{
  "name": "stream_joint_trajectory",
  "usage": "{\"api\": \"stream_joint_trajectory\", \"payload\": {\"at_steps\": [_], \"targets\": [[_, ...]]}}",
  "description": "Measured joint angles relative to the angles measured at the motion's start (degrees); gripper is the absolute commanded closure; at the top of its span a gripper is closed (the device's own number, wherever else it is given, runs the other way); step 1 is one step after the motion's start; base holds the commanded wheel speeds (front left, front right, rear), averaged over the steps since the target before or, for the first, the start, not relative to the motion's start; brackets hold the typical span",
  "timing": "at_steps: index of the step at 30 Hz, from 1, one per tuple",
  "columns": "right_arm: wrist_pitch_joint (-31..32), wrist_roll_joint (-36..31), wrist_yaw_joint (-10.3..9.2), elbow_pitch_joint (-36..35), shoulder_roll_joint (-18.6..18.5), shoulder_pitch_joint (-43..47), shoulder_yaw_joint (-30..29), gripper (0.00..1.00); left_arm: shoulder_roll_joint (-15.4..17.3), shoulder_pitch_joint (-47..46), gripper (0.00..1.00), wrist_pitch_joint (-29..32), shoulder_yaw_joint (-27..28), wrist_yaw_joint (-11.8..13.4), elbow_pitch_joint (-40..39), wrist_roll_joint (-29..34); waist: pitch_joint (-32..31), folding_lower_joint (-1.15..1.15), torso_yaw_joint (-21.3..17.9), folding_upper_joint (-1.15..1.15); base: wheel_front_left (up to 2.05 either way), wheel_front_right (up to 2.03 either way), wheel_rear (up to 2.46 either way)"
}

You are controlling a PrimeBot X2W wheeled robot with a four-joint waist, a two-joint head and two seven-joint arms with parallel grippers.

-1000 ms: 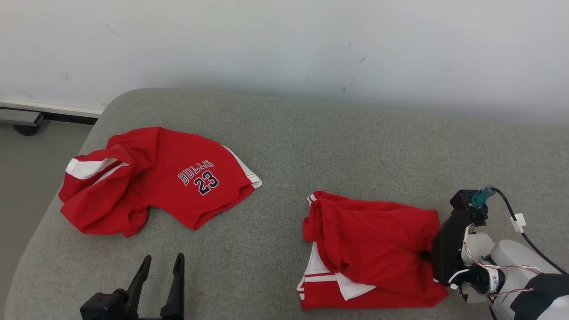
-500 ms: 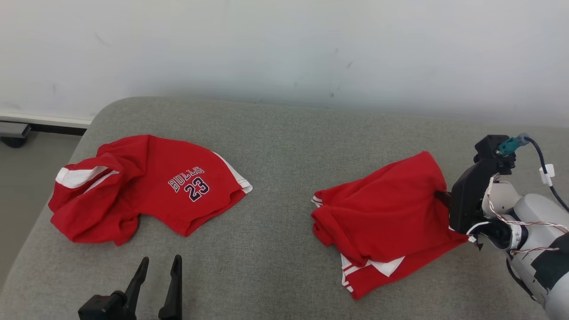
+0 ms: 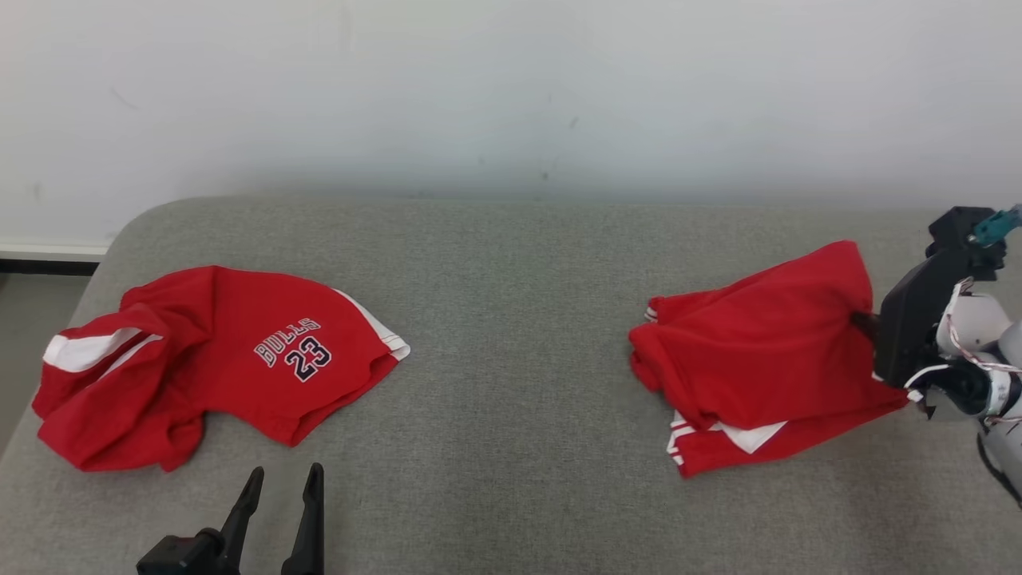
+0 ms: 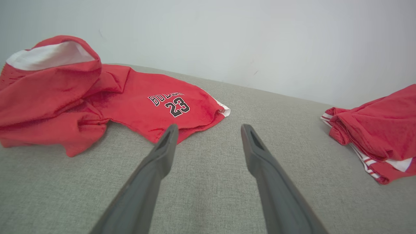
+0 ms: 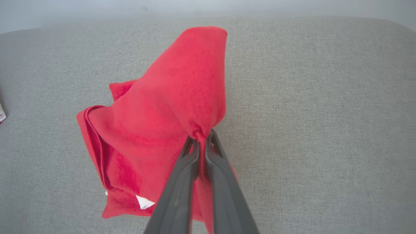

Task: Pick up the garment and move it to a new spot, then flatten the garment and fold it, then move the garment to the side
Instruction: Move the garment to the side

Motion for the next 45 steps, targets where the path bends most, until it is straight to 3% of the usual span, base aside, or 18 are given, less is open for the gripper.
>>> {"api": "stream_joint_trajectory", "payload": {"at_steps": [24, 45], "targets": [[2.1, -9.1, -1.93, 7.9, -9.4, -11.6, 2.3, 1.00, 1.5, -4.1, 0.00, 0.0, -1.3, -3.0, -4.0, 1.8, 9.4, 0.01, -2.2, 0.00, 0.00, 0.00, 0.00], [0.9, -14.7, -3.43, 13.8, -11.2, -13.7, 4.6, 1.00, 2.3, -7.1, 0.00, 0.0, -0.5, -4.2, -4.1, 2.3, 14.3, 0.00, -2.5, 0.00, 0.00, 0.00, 0.00]]}}
